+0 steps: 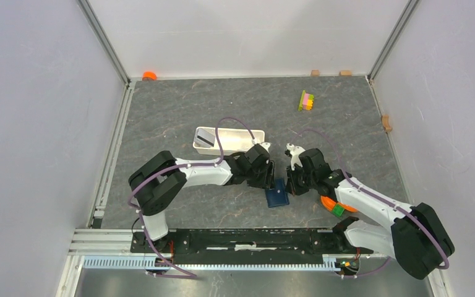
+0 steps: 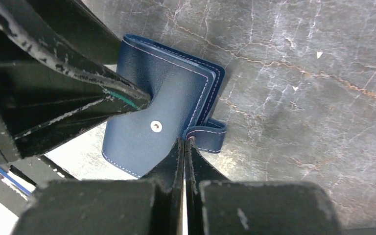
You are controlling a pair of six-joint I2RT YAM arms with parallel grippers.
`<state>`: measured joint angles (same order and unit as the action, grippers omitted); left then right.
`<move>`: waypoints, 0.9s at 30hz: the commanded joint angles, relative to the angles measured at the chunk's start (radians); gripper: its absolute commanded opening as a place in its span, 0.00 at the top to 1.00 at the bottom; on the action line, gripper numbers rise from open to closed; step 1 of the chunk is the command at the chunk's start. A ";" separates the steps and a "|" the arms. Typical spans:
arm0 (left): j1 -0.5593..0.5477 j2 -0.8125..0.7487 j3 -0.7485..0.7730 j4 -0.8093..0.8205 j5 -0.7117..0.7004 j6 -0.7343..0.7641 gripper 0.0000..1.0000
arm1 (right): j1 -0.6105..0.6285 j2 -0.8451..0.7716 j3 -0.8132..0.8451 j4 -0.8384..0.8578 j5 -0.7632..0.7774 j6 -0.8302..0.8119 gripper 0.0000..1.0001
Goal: Put the credit cards into the card holder
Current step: Close the card holder at the center of the board.
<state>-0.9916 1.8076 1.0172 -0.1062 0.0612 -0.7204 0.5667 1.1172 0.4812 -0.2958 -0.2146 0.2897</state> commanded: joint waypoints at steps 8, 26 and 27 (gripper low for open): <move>-0.004 0.099 -0.009 -0.146 -0.142 0.099 0.53 | 0.004 -0.050 -0.030 0.123 -0.097 0.082 1.00; -0.013 0.105 -0.006 -0.153 -0.147 0.111 0.57 | 0.004 -0.017 -0.067 0.210 -0.159 0.100 1.00; -0.014 0.105 -0.005 -0.154 -0.146 0.111 0.57 | 0.005 -0.012 -0.068 0.219 -0.159 0.098 1.00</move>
<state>-0.9974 1.8317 1.0485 -0.1204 -0.0113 -0.6796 0.5674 1.0893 0.4183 -0.1516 -0.3435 0.3805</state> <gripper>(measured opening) 0.436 0.004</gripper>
